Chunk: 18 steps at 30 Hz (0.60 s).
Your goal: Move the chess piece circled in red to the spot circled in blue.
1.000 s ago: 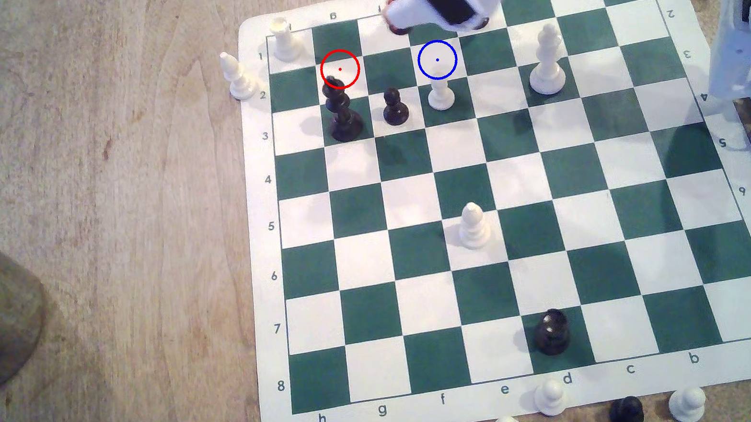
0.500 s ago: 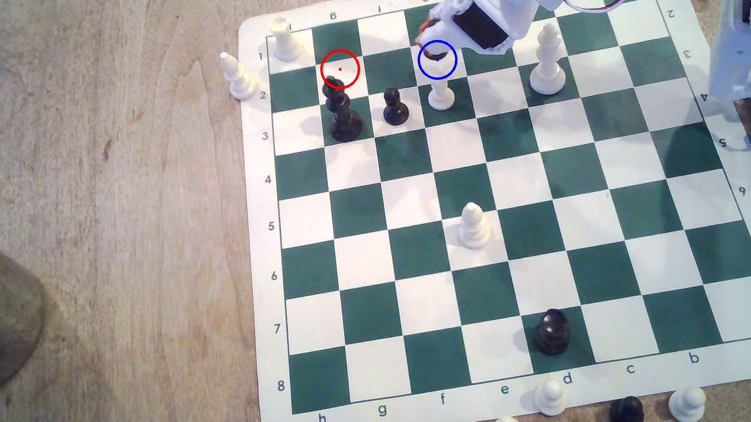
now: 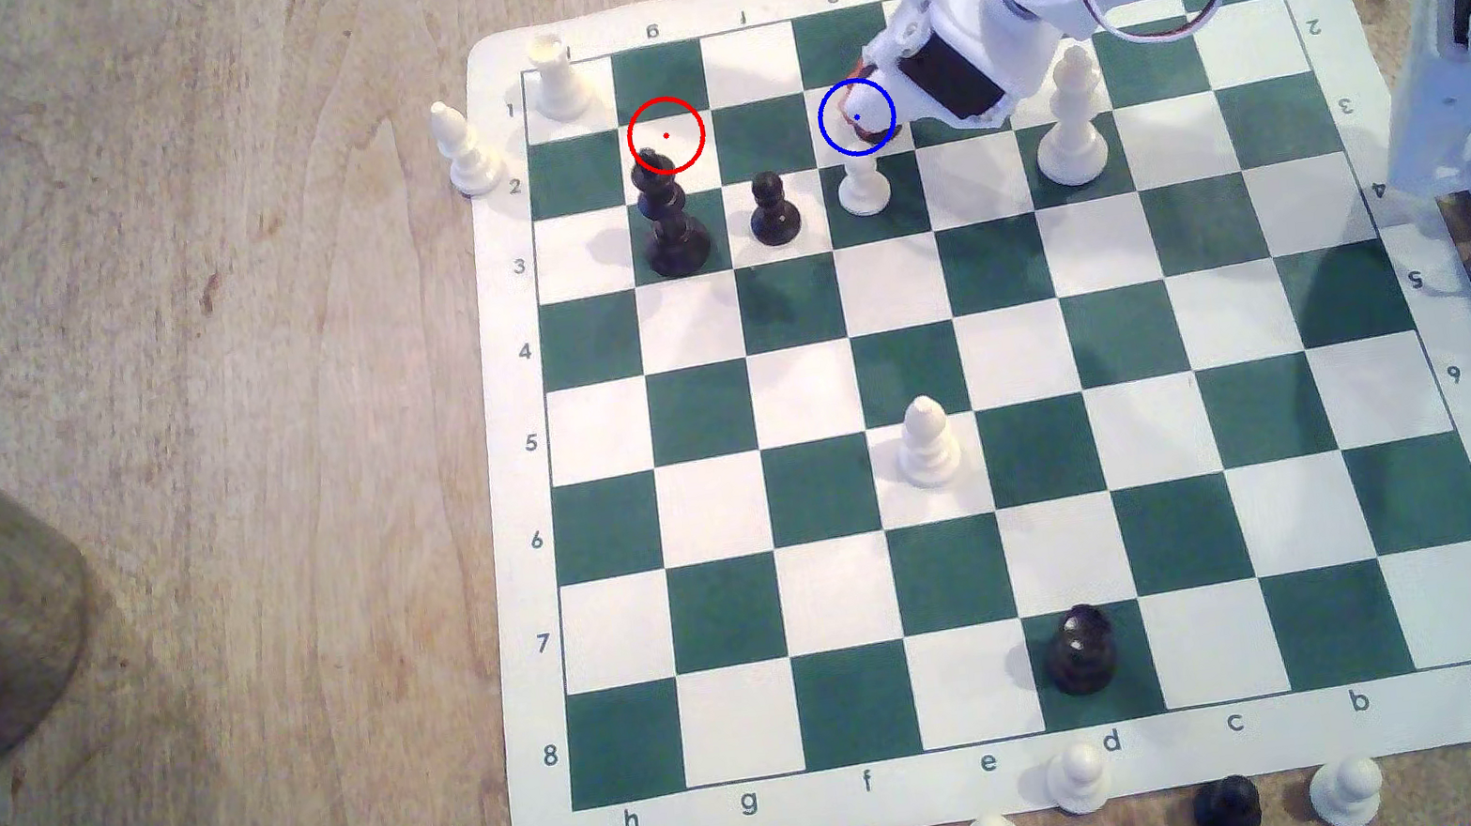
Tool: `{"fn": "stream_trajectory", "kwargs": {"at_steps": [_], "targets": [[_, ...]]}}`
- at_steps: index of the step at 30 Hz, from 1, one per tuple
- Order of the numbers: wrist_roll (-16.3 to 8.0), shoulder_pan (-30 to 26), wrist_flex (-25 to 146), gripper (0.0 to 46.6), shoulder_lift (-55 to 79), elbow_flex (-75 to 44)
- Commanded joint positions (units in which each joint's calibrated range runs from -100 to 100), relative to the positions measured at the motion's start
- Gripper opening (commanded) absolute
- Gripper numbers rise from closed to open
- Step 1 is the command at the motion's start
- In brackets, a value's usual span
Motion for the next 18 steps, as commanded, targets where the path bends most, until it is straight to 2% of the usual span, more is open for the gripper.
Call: {"fn": "stream_trajectory", "kwargs": {"at_steps": [1, 18], "targets": [[0.1, 0.35, -1.28, 0.3, -0.54, -2.92], [0.05, 0.27, -4.72, 0.3, 2.68, -4.19]]}}
